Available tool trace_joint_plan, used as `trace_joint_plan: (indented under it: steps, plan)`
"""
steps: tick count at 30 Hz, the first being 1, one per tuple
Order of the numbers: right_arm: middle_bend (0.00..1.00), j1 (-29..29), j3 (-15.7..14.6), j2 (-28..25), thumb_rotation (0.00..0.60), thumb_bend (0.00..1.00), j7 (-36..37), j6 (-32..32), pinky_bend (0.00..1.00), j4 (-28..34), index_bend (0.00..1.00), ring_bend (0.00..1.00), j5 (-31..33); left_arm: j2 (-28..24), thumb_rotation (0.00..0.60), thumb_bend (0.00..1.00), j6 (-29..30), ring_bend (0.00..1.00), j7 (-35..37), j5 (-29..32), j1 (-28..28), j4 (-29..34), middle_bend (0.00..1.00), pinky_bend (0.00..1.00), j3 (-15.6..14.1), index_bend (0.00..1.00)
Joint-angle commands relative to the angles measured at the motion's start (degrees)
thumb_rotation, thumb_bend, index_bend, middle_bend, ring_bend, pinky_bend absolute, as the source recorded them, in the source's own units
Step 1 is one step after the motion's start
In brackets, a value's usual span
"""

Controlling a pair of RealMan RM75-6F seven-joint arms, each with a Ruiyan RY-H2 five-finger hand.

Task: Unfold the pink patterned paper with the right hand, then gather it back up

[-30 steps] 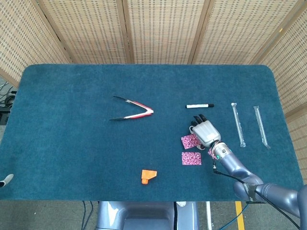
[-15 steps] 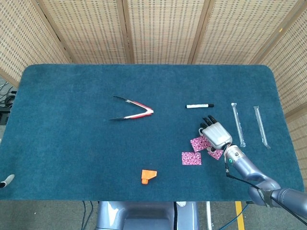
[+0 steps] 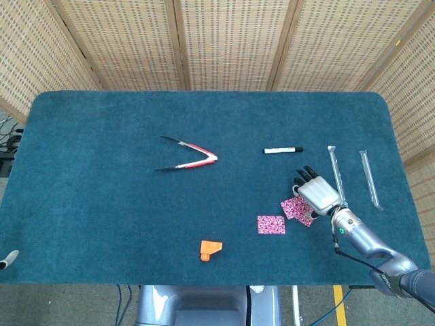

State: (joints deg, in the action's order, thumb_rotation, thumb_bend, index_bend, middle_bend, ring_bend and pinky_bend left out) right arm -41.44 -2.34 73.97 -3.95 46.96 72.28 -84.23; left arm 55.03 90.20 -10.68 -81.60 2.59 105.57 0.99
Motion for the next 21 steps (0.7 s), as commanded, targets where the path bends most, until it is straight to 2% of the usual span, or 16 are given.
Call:
trace_joint_plan:
  steps: [1,21]
  plan:
    - [0.23,0.36,-0.87,0.36,0.600,0.31,2.36,0.54,0.00,-2.14,0.54,0.00,-1.85,0.01,0.600,0.13,0.15,0.00,-0.18,-0.08,0.10,0.13,0.00,0.00,-0.04,0.02]
    - [0.23,-0.69,-5.74,4.36,0.600,0.31,14.78,4.80,0.00,-14.10,0.54,0.00,-13.33,0.04,0.600,0.13,1.83,0.00,-1.60,-0.71,1.39,1.40,0.00,0.00,-0.53,0.02]
